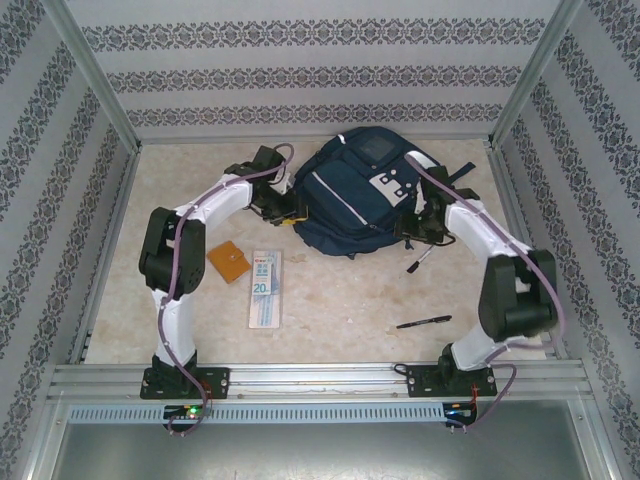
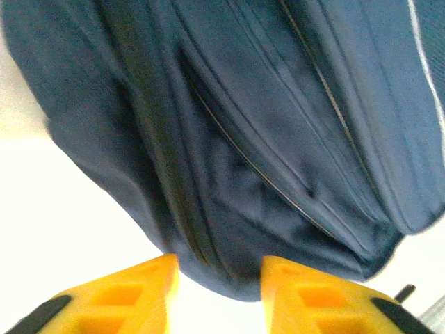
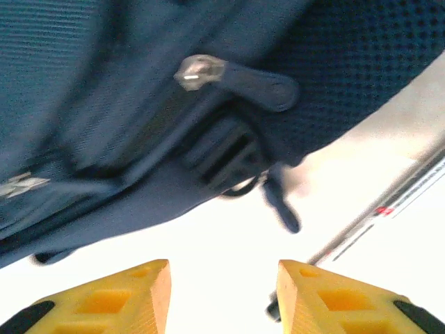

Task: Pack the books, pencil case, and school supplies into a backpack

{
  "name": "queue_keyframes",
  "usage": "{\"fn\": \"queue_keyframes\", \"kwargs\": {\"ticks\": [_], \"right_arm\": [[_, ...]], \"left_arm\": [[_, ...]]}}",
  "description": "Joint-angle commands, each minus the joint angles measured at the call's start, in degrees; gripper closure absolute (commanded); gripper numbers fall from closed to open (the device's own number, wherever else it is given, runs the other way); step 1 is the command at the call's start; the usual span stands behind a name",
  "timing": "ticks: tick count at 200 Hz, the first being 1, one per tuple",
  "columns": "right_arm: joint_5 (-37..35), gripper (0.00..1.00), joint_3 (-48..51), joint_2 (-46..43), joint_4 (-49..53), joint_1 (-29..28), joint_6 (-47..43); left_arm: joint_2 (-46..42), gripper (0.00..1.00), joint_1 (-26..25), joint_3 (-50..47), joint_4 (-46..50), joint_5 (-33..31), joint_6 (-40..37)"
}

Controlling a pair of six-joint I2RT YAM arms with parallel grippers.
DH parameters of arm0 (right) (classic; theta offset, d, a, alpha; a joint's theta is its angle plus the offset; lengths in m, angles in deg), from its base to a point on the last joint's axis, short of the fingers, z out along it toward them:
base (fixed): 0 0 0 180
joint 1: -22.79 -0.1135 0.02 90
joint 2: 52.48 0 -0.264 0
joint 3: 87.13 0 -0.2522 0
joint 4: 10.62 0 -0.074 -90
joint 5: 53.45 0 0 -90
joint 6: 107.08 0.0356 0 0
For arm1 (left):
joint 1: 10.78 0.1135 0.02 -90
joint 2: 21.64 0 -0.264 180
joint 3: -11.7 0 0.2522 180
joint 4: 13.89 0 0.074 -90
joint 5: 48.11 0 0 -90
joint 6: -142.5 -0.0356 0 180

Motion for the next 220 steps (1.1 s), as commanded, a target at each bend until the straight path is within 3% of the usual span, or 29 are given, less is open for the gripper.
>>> {"fn": "queue_keyframes", "kwargs": {"ticks": [1,29,66,85,98,122,141,187,220], "right_arm": [[8.4,0.52,2.6,-5.9,1.0,1.4,0.7],[5.5,0.51,1.7,-9.1,2.0,3.6,0.4],[-1.5,0.46,-2.3,-7.6,2.3,5.5,0.2],[2.6,0.43,-2.7,-6.9,-0.6,6.0,-4.2],[6.2,0.43,-4.2,-5.8,-0.8,7.1,-3.9],[10.8,0.43,-5.8,-4.5,-0.9,8.6,-1.2],[10.6,0.41,-5.2,-4.8,-1.1,8.6,-1.1],[9.3,0.39,-2.3,-6.1,-0.8,9.2,-2.8],[8.9,0.38,-0.9,-6.1,-1.8,9.3,-3.2]], "left_arm": [[-5.0,0.57,-1.5,-0.4,2.5,0.8,0.3],[-8.2,0.47,-2.4,5.4,7.0,-4.6,-10.6],[-4.7,0.37,-8.0,12.3,7.1,-7.3,-32.6],[-0.7,0.37,-10.5,14.0,5.6,-9.6,-41.1],[2.6,0.35,-11.8,15.4,4.0,-16.1,-45.3],[10.2,0.31,-12.8,24.2,8.5,-22.2,-46.7],[13.2,0.28,-14.3,27.1,10.1,-23.2,-48.7],[14.4,0.18,-17.2,26.0,9.0,-18.1,-49.6],[15.3,0.17,-19.8,25.6,8.1,-16.2,-50.4]]}}
